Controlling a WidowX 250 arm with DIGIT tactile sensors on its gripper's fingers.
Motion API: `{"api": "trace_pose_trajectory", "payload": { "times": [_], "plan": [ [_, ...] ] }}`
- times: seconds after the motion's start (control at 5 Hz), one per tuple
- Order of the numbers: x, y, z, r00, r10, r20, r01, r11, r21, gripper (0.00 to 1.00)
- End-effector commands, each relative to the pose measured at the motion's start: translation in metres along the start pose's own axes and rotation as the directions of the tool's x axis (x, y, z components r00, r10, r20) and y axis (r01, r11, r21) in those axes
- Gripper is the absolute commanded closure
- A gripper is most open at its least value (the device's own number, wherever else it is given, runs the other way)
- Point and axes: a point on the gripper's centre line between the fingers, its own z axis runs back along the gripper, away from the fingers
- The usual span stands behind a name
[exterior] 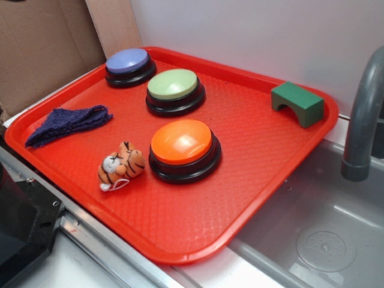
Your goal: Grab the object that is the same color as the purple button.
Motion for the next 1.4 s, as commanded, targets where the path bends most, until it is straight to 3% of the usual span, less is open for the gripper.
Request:
{"api": "trace_pose_trajectory", "payload": {
  "times": [0.0,0.2,0.6,0.8,1.0,1.2],
  "plan": [
    [0.000,0.000,0.000,1.000,0.000,0.000,0.000,1.000,0.000,0.00],
    [0.015,0.012,-0.012,0.966,0.258,0.018,-0.255,0.963,-0.087,0.00],
    [0.034,0.042,-0.050,0.748,0.664,0.013,-0.656,0.742,-0.138,0.00],
    [0.043,0.068,-0.079,0.557,0.830,0.020,-0.811,0.549,-0.204,0.00],
    [0.052,0.092,-0.107,0.329,0.944,-0.008,-0.926,0.321,-0.200,0.00],
    [0.053,0.112,-0.138,0.080,0.997,-0.016,-0.987,0.077,-0.143,0.00]
  ]
}}
